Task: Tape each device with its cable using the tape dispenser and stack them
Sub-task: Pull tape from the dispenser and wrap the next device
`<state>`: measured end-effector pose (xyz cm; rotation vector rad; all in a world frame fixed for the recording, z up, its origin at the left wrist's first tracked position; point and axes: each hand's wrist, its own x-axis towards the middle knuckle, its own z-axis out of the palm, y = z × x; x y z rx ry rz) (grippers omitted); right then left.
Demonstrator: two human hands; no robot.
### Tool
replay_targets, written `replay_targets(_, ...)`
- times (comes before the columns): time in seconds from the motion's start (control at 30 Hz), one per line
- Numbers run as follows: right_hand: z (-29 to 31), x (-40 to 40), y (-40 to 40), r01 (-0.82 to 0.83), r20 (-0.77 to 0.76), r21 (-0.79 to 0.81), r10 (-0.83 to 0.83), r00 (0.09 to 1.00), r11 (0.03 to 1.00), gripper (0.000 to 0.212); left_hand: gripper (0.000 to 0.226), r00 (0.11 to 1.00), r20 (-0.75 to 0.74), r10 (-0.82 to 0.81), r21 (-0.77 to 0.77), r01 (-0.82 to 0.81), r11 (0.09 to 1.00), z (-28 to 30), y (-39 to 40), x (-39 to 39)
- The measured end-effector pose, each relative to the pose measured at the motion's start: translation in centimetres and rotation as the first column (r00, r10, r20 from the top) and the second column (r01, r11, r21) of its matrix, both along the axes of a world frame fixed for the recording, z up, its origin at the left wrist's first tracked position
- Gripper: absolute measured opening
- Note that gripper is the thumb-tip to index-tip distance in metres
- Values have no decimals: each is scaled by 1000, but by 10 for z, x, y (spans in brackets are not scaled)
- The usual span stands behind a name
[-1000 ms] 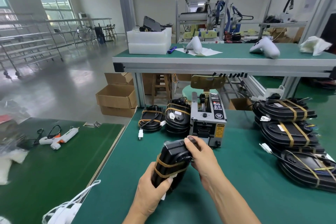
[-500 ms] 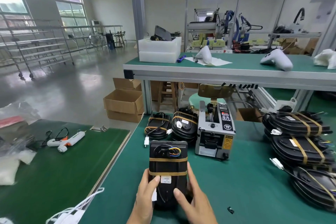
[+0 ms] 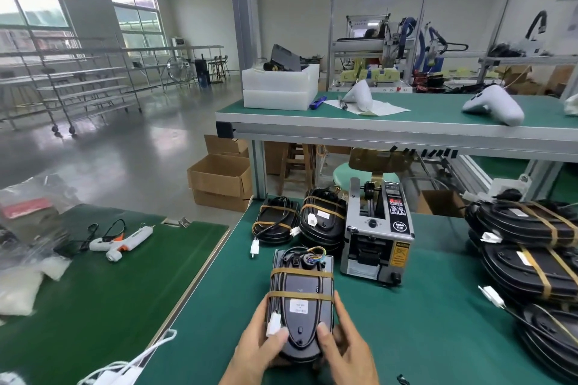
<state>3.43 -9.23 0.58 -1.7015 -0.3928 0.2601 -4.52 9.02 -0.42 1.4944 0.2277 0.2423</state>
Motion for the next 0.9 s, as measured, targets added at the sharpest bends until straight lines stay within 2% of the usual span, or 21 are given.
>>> replay_targets(0.07, 4, -1, -1, -21, 17, -18, 21, 1000, 1000, 71, 89, 997, -19, 75, 151, -71, 986, 2, -4, -3)
replay_targets(0.1, 6, -2, -1, -35, 27, -36, 36, 999, 999, 69, 84, 990, -20, 140, 174, -134, 976, 2, -6, -5)
replay_targets(0.13, 8, -4, -1, -48, 32, -47, 50, 998, 998, 67, 75, 984, -18, 180, 123, -176, 977, 0, -8, -5)
replay_targets(0.2, 12, -6, -2, -58, 47, -39, 59, 997, 998, 61, 44, 960, -17, 278, -123, -278, 953, -9, -10, -2)
replay_targets(0.23, 12, -7, -1, -60, 56, -37, 62, 996, 997, 59, 41, 947, -25, 319, -224, -317, 922, -10, -10, 0)
replay_targets(0.3, 11, -10, 1, -55, 60, -18, 56, 997, 998, 54, 48, 924, -3, 383, -350, -359, 865, -9, -3, 5)
replay_targets(0.4, -1, -8, 6, -1, 25, 64, 0, 1000, 998, 43, 37, 873, -12, 488, -419, -447, 790, 7, 16, 21)
replay_targets(0.6, -22, -3, 16, 21, -44, 117, -16, 999, 993, 32, 13, 846, 32, 533, -289, -502, 815, 56, 70, 96)
replay_targets(0.73, -33, 2, 17, -8, 22, 74, 6, 1000, 997, 30, 19, 881, -74, 468, -195, -473, 859, 79, 94, 155)
replay_targets(0.83, -38, 4, 8, -105, -25, 28, 106, 994, 994, 31, 26, 883, -139, 449, -133, -466, 875, 77, 102, 186)
replay_targets(0.87, -40, 6, 9, -112, -7, 2, 112, 994, 994, 31, 28, 876, -158, 455, -120, -475, 872, 76, 104, 193)
replay_targets(0.9, -41, 11, 6, -92, -63, 20, 93, 994, 996, 29, 30, 868, -174, 464, -108, -485, 868, 74, 105, 200)
